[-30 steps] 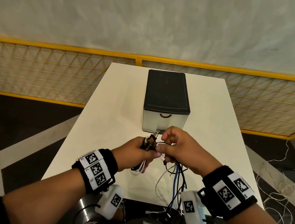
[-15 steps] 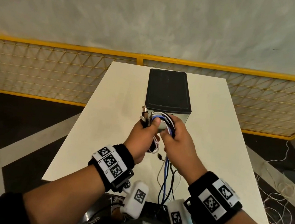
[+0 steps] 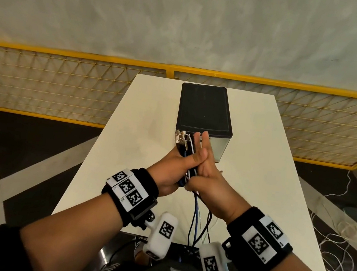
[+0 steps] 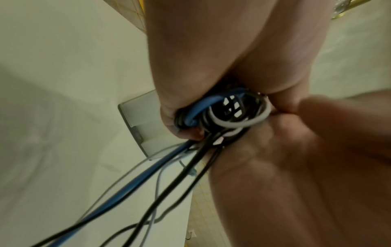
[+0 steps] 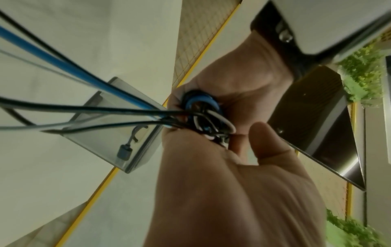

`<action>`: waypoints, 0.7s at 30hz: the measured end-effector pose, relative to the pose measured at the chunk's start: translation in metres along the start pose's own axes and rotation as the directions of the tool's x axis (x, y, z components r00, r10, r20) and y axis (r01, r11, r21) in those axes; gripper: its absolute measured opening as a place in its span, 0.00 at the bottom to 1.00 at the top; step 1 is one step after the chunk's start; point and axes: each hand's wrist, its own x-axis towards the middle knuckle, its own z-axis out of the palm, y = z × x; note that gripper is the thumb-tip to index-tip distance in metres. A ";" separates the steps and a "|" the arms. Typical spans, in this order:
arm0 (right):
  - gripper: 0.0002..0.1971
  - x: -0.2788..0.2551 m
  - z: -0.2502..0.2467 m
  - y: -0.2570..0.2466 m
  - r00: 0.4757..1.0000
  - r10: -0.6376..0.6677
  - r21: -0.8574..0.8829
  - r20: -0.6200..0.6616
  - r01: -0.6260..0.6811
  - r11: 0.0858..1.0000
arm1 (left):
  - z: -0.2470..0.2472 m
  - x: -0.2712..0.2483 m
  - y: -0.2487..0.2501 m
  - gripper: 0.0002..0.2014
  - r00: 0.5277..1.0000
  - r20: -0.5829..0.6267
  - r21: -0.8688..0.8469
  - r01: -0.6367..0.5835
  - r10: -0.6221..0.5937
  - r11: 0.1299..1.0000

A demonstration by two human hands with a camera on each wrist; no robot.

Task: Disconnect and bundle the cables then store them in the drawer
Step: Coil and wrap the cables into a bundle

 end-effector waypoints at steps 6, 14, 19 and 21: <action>0.63 0.000 -0.012 -0.006 0.996 -0.055 -0.074 0.077 0.060 0.995 | -0.010 0.003 -0.003 0.05 1.000 0.003 0.035 0.030 -0.030 0.999; 0.62 0.003 -0.025 -0.013 0.992 -0.058 -0.313 0.111 0.090 0.946 | -0.021 0.004 -0.004 0.09 0.991 -0.011 0.122 0.133 -0.133 0.984; 0.59 0.005 -0.039 -0.004 0.995 -0.029 -0.278 -0.100 0.000 0.961 | -0.019 0.006 0.002 0.10 0.963 -0.264 0.144 0.101 -0.060 0.984; 0.61 0.006 -0.035 0.010 0.992 0.125 -0.307 0.028 -0.110 0.945 | -0.013 0.008 0.003 0.15 0.952 -0.305 0.120 0.044 -0.006 0.992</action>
